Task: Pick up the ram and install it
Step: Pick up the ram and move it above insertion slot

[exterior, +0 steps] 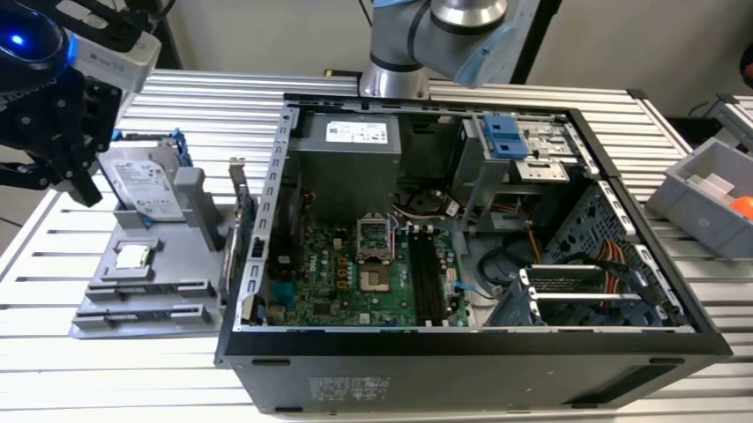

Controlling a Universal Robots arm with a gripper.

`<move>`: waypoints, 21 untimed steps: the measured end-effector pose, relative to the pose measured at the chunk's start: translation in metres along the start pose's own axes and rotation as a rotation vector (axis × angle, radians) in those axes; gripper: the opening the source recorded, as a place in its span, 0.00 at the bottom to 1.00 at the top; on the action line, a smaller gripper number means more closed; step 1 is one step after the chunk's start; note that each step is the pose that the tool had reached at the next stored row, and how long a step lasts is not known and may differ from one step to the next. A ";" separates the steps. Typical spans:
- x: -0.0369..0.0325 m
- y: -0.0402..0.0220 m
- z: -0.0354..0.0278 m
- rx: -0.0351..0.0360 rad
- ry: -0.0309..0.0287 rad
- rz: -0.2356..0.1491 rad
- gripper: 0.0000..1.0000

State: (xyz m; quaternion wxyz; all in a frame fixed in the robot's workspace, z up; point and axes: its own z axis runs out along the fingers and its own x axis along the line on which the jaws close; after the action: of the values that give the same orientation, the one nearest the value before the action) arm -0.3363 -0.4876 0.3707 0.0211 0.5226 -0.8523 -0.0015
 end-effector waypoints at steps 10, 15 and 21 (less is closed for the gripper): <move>-0.0006 0.0003 -0.0001 0.0077 0.0108 -0.109 0.00; -0.0013 0.0007 -0.0001 0.0127 0.0185 -0.164 0.00; -0.0018 0.0009 0.0000 0.0179 0.0259 -0.229 0.00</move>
State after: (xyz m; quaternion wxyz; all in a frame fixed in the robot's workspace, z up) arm -0.3363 -0.4856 0.3707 0.0271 0.6167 -0.7867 0.0104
